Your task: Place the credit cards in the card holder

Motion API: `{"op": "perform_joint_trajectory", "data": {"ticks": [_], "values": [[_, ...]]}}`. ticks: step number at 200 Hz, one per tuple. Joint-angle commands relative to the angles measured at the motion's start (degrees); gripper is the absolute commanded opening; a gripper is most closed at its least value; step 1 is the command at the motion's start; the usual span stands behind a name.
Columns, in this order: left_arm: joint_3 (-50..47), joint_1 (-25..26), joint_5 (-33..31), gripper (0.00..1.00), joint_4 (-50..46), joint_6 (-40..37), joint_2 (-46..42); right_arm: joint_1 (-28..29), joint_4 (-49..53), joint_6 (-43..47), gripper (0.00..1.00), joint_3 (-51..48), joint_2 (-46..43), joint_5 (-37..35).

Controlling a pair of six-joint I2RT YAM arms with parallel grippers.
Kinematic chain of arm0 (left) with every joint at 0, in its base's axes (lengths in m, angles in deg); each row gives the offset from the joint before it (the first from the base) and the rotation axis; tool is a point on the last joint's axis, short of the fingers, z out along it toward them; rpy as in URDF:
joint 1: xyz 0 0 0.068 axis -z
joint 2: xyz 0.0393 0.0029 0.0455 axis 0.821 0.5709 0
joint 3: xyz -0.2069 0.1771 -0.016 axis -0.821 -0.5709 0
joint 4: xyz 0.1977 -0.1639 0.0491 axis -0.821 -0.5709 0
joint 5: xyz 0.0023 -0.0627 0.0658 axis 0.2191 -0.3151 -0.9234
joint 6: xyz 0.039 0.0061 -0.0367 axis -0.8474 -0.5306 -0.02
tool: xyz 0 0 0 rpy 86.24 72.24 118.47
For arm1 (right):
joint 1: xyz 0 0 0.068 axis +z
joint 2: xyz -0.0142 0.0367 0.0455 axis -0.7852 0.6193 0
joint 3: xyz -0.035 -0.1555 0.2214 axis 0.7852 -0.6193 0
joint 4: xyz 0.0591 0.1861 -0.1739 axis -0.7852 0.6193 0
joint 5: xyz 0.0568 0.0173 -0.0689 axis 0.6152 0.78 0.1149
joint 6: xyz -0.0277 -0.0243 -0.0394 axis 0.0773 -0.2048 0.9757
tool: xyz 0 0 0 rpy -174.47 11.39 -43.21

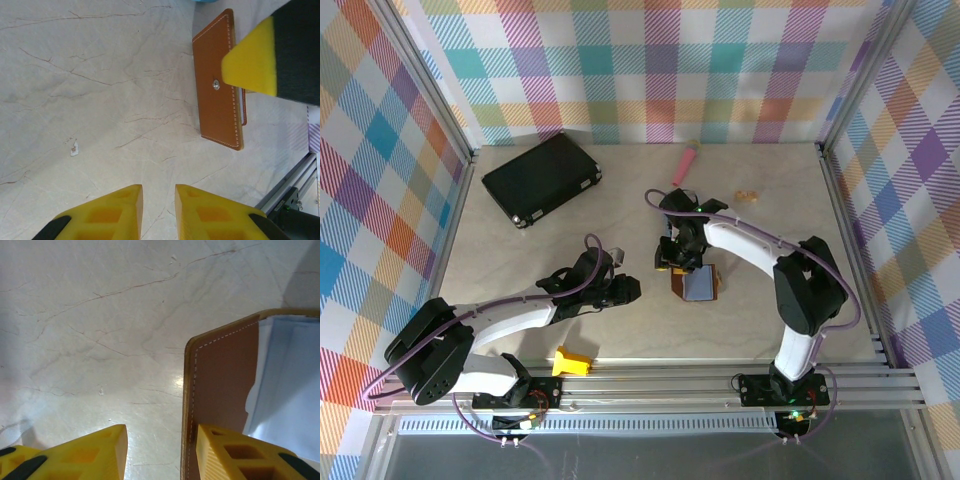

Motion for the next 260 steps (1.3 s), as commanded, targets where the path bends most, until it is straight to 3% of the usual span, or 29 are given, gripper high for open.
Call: {"op": "perform_joint_trajectory", "data": {"ticks": [1, 126, 190, 260], "values": [[0.8, -0.4, 1.0, 0.24, 1.3, -0.5, 0.1, 0.3, -1.8, -1.2, 0.40, 0.9, 1.4, 3.2], [2.4, 1.0, 3.3, 0.24, 5.6, 0.8, 3.5, -0.7, -8.8, -2.3, 0.42, -2.5, 4.8, 7.2], [5.3, 4.6, 1.6, 0.00, 11.4, 3.5, 10.9, -2.2, -12.6, -2.7, 0.43, -5.5, 4.4, 10.1], [6.8, 6.5, -1.8, 0.00, 16.2, 5.2, 17.5, -2.7, -14.3, -2.6, 0.43, -7.1, 3.4, 11.3]]}}
